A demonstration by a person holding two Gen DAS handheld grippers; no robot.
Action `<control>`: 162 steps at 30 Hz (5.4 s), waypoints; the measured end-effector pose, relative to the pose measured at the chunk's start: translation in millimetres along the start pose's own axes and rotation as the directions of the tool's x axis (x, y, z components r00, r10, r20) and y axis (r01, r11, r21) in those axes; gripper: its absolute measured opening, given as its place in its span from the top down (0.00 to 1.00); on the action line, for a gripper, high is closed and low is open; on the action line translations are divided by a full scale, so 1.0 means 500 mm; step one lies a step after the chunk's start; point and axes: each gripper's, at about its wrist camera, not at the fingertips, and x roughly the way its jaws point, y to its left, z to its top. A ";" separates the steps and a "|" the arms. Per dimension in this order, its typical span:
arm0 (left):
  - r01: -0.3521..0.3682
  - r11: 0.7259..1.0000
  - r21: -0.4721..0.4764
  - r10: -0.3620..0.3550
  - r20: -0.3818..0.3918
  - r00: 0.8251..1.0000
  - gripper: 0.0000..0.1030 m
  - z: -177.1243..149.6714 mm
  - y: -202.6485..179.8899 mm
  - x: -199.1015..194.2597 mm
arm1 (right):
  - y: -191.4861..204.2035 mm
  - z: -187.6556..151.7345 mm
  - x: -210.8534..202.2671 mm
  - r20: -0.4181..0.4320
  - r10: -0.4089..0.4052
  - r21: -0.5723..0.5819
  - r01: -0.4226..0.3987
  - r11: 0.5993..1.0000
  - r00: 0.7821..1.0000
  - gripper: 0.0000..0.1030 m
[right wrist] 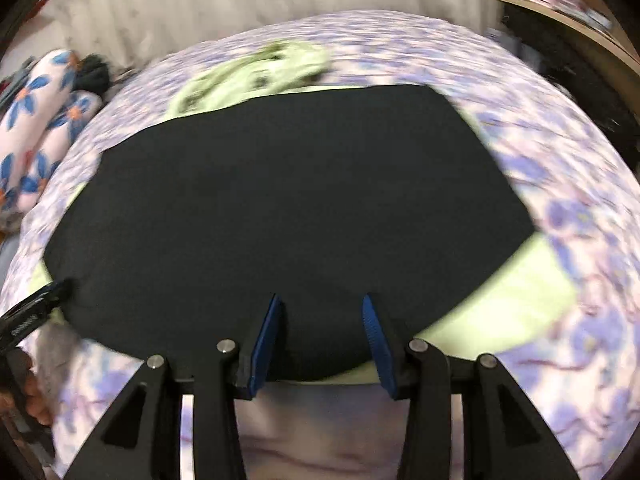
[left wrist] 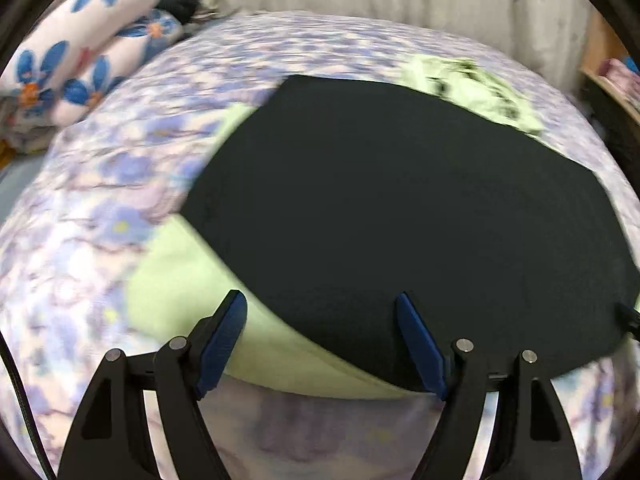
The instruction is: Fold large clothes
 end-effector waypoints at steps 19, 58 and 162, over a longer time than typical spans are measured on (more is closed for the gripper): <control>0.166 0.975 -0.147 -0.181 -0.098 0.979 0.21 -0.017 0.087 -0.034 | -0.195 -0.056 -0.079 -0.011 0.168 0.370 -0.152 0.916 0.986 0.53; 0.247 0.902 -0.354 -0.218 0.120 0.969 0.97 -0.013 0.155 -0.121 | -0.153 -0.031 -0.098 0.143 0.213 0.373 -0.252 0.893 0.966 0.95; 0.177 0.959 0.223 -0.141 -0.168 0.976 0.70 0.588 -0.313 0.422 | 0.078 0.644 0.447 -0.091 0.219 0.167 -0.202 0.965 0.971 0.50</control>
